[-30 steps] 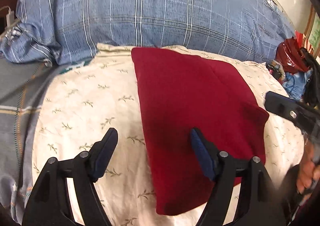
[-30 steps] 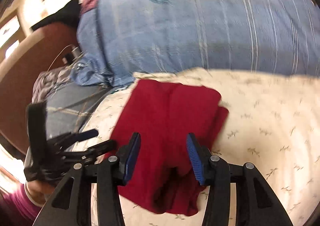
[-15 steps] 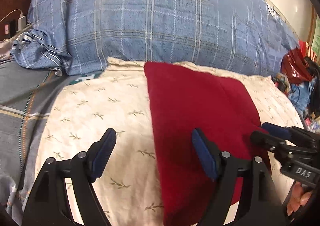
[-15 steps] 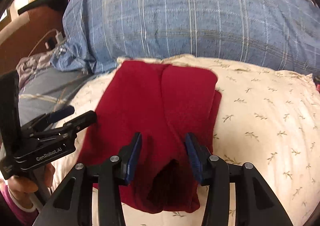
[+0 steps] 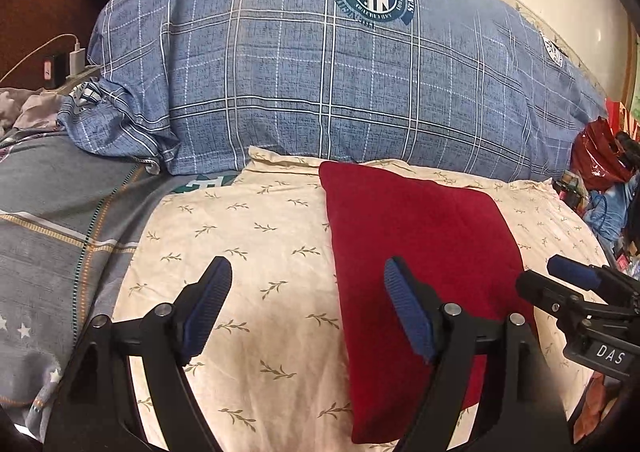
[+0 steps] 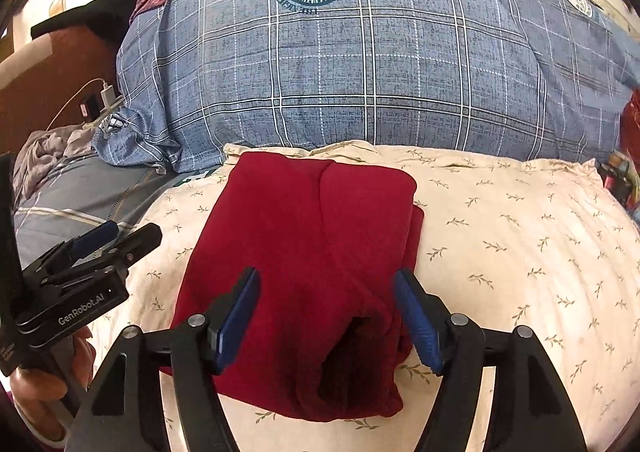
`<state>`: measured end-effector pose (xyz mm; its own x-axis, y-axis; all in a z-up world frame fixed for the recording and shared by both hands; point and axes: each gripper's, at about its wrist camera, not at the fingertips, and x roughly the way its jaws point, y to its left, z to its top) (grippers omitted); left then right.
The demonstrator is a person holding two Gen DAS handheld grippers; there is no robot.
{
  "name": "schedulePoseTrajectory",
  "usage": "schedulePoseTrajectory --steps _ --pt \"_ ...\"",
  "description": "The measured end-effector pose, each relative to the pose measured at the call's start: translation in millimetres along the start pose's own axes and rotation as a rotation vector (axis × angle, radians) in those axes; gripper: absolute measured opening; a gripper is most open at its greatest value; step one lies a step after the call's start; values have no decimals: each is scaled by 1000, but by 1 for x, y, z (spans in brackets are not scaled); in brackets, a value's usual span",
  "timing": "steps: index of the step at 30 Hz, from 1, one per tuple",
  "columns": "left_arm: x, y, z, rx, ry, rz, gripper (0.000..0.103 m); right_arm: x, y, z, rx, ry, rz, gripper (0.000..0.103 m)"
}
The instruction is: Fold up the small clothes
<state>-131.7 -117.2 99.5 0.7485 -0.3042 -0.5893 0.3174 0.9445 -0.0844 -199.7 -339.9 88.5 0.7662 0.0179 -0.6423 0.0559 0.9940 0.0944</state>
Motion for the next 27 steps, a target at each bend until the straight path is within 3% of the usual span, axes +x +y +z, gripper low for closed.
schedulePoseTrajectory --steps 14,20,27 --pt "-5 -1 -4 -10 -41 26 79 10 0 -6 23 24 5 73" --pt "-8 2 -8 -27 -93 21 79 10 2 -7 12 10 16 73" --pt "-3 -4 -5 47 -48 89 80 14 6 -5 -4 15 7 73"
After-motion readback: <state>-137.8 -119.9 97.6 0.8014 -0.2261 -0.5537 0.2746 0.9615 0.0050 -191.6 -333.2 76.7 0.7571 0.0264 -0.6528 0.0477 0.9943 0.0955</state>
